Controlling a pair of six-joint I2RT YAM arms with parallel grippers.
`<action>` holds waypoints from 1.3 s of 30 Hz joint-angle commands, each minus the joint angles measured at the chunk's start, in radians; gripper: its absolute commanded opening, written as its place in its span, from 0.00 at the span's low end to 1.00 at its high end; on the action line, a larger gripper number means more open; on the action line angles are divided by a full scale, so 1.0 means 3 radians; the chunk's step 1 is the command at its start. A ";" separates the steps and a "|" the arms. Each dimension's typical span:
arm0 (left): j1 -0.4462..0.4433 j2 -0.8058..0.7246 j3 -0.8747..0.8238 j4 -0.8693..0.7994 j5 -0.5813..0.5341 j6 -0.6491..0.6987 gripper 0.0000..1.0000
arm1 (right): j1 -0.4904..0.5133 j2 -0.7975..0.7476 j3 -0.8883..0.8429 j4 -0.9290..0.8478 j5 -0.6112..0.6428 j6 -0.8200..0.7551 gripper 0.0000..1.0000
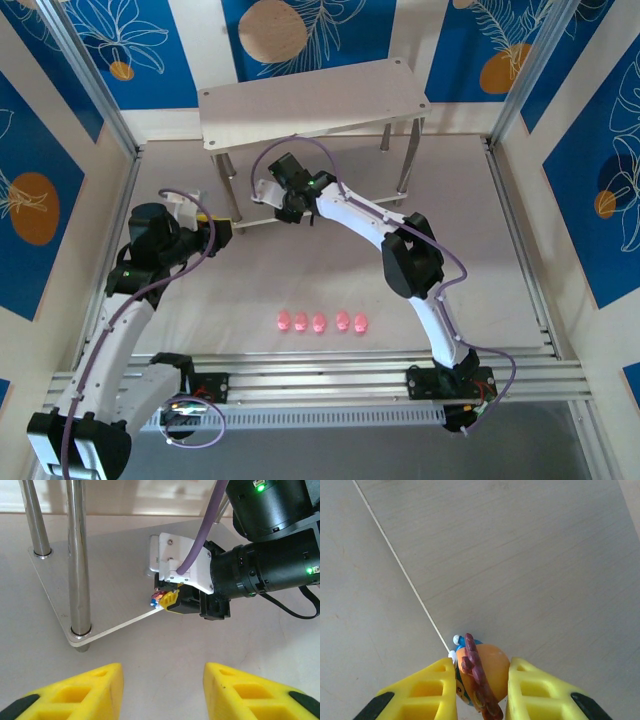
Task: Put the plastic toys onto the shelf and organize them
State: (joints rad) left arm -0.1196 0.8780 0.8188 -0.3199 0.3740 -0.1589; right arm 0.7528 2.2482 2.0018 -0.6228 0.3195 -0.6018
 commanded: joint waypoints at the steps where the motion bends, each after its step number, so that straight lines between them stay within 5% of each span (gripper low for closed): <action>1: 0.0052 -0.0016 -0.0026 0.0023 0.0099 0.0016 0.47 | 0.0023 0.0053 0.0102 0.0031 0.0059 -0.0059 0.01; 24: 0.0102 -0.0030 0.0007 -0.0055 0.0139 0.0084 0.47 | 0.0051 0.0283 0.0318 0.0073 0.0146 -0.0088 0.03; 39: 0.0132 -0.0040 -0.0020 -0.0042 0.0149 0.0076 0.47 | 0.0056 0.0355 0.0403 0.0033 0.0207 -0.0096 0.20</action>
State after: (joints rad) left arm -0.0959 0.8780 0.8188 -0.3241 0.3931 -0.1486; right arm 0.7647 2.3207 2.0907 -0.5930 0.3710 -0.6205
